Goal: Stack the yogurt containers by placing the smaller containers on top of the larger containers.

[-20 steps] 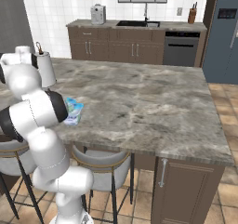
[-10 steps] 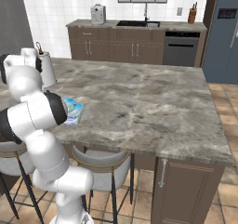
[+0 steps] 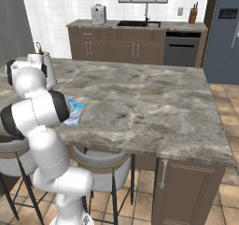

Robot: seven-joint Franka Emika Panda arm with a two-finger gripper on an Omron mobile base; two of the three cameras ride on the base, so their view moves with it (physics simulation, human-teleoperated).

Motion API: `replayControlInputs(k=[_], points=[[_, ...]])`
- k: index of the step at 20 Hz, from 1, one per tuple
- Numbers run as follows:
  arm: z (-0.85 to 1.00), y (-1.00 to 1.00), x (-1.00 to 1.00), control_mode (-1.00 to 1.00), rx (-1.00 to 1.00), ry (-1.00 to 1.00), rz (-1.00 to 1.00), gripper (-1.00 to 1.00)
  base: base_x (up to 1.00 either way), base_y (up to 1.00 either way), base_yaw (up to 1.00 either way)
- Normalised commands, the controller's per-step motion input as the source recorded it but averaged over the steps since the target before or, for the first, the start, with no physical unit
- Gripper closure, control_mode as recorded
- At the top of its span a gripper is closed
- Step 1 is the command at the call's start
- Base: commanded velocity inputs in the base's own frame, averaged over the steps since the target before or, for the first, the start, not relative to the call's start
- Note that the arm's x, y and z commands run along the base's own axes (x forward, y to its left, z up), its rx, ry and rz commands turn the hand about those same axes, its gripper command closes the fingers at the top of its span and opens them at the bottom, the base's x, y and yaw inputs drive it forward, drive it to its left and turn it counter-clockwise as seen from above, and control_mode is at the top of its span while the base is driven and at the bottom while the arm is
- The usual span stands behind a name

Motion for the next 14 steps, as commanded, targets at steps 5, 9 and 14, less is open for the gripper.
replayControlInputs(k=[5, 9, 14], points=[[-0.19, 0.05, 0.19, -1.00, 0.00, 0.01, 0.00, -1.00, 0.00, 0.00, 0.00], [-0.15, 0.12, 0.24, -1.00, 0.00, 0.00, 0.00, -1.00, 0.00, 0.00, 0.00], [-0.05, 0.15, 0.30, -1.00, 0.00, 0.00, 0.00, -1.00, 0.00, 0.00, 0.00]])
